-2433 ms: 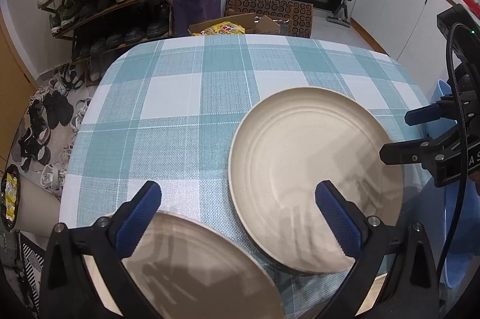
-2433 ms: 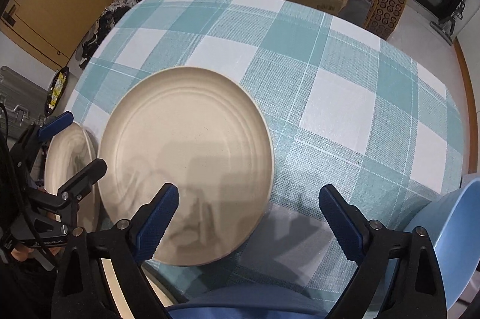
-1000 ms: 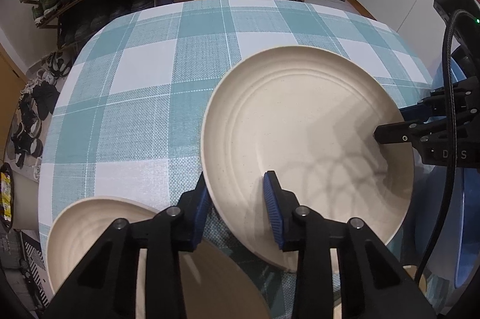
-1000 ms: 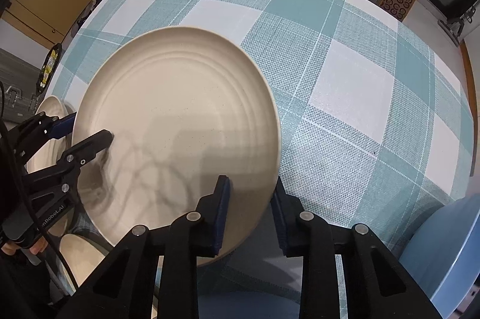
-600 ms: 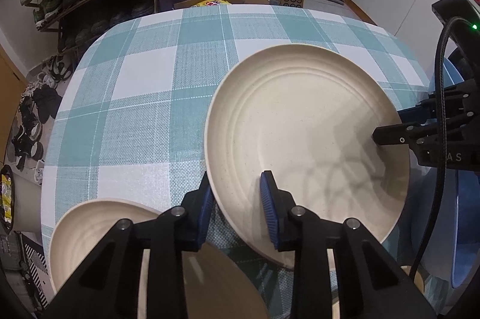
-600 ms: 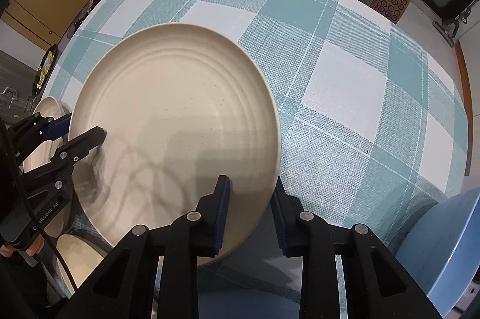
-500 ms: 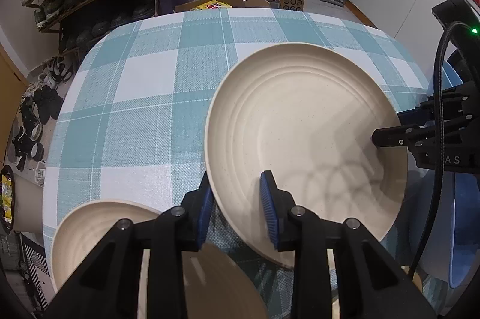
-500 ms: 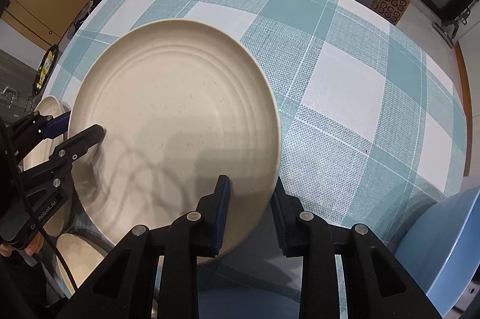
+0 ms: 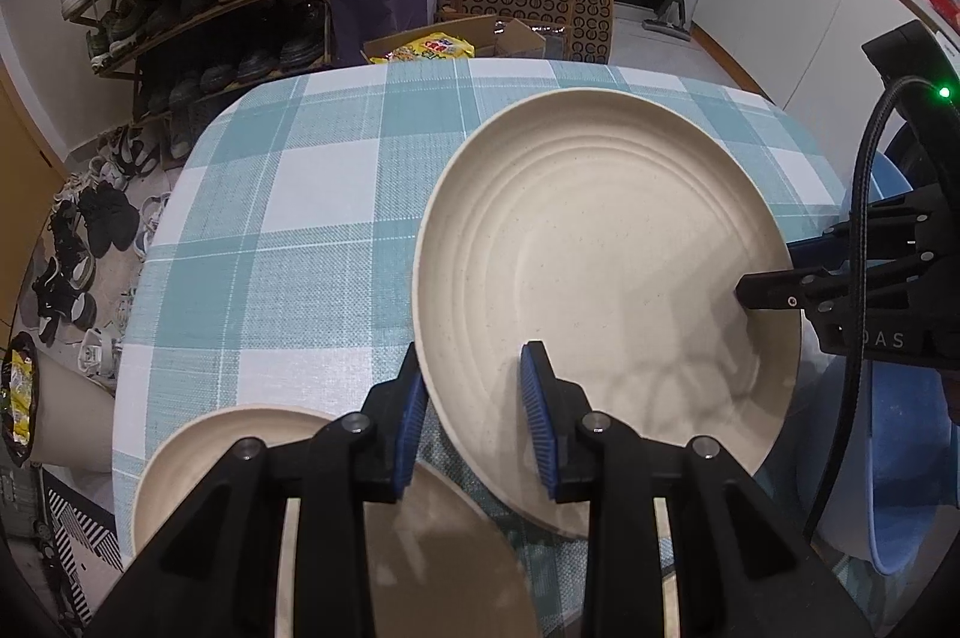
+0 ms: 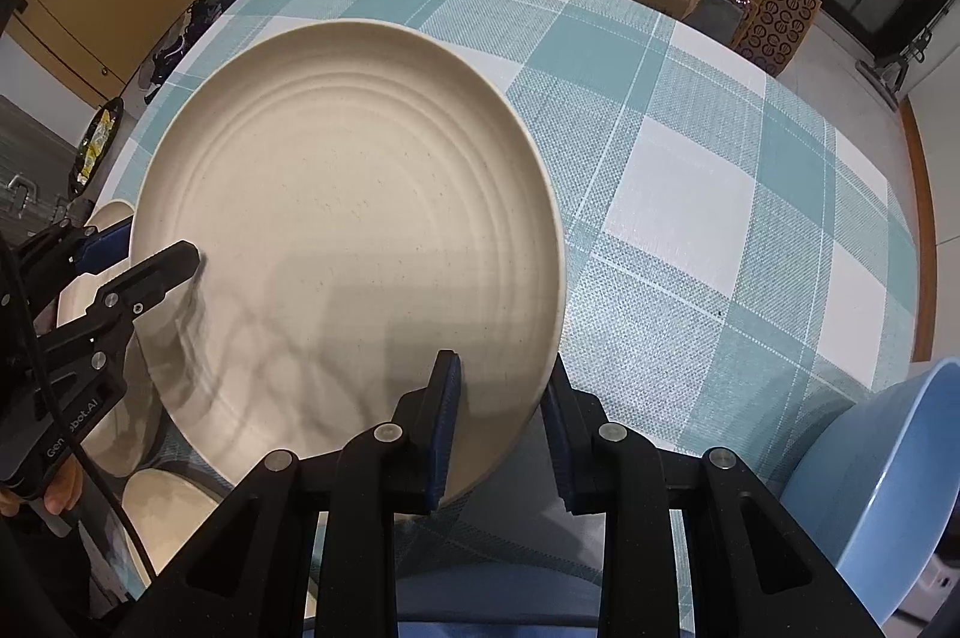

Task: Organize plates and bowls

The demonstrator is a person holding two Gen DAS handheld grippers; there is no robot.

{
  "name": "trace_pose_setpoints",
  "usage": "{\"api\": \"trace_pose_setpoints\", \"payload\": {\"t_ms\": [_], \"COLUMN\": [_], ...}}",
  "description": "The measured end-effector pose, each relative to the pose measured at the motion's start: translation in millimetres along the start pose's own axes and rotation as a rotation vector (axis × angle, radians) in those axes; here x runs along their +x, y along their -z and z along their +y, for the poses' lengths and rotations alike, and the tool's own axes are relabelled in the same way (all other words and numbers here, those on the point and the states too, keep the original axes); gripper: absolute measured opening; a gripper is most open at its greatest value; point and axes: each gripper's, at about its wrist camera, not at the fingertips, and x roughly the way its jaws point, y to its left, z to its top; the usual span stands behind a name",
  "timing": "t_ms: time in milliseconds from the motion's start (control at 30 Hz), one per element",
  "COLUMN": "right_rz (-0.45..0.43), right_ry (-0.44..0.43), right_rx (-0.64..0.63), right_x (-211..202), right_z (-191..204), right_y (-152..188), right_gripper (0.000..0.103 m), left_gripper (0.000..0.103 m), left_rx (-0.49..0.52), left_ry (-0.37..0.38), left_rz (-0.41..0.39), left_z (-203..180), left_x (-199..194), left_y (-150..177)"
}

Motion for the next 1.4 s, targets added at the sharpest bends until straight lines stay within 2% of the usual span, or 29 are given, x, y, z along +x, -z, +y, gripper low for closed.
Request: {"api": "trace_pose_setpoints", "payload": {"t_ms": [800, 1400], "right_rz": [-0.090, -0.143], "right_ry": [0.019, 0.017], "right_rx": [-0.025, -0.048], "right_x": [-55.2, -87.4], "right_z": [23.9, 45.5], "right_y": [14.4, 43.0], "right_gripper": [0.027, 0.027], "left_gripper": [0.029, 0.029], "left_rx": [-0.019, -0.016], "left_ry": [-0.023, -0.041], "left_rz": [-0.110, -0.168], "left_z": [9.0, 9.9], "left_x": [-61.7, -104.5], "left_y": [7.3, 29.1]}}
